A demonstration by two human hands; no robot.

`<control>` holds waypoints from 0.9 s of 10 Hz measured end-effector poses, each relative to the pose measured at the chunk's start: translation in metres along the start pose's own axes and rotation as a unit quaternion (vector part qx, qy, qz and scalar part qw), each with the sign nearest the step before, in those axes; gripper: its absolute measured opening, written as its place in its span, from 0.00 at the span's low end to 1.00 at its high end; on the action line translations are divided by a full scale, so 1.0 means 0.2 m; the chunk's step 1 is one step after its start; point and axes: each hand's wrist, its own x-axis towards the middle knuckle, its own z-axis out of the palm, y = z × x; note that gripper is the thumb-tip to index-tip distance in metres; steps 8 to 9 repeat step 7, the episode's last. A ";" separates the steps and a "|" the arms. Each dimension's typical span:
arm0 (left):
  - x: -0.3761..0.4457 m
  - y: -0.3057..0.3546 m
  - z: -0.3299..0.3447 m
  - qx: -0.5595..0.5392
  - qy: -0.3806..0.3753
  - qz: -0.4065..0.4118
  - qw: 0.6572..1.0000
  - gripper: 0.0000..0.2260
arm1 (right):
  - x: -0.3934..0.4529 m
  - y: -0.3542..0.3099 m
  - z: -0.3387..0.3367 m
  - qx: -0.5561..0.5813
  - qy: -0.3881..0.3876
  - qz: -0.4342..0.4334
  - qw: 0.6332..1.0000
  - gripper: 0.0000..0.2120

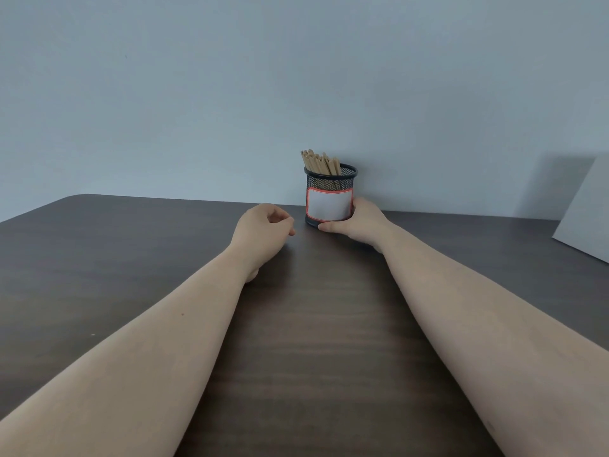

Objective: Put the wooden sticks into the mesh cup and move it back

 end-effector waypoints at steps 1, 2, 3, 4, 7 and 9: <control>0.00 0.00 0.00 -0.002 -0.002 0.000 1.000 0.06 | 0.00 0.00 0.00 -0.002 0.002 0.003 1.000 0.36; 0.00 0.00 0.00 0.001 -0.005 0.001 1.000 0.05 | 0.00 0.01 0.00 -0.001 0.004 -0.001 1.000 0.33; -0.01 0.00 0.00 -0.001 -0.006 0.002 1.000 0.05 | 0.00 0.00 0.00 -0.004 0.004 0.003 1.000 0.34; 0.00 0.00 0.00 0.002 -0.004 0.004 1.000 0.05 | -0.02 0.00 0.00 -0.019 0.006 0.007 1.000 0.37; -0.02 -0.01 0.00 0.006 0.000 -0.002 1.000 0.05 | -0.08 0.00 -0.01 -0.083 0.033 0.052 0.995 0.41; -0.02 -0.01 0.00 0.006 0.000 -0.002 1.000 0.05 | -0.08 0.00 -0.01 -0.083 0.033 0.052 0.995 0.41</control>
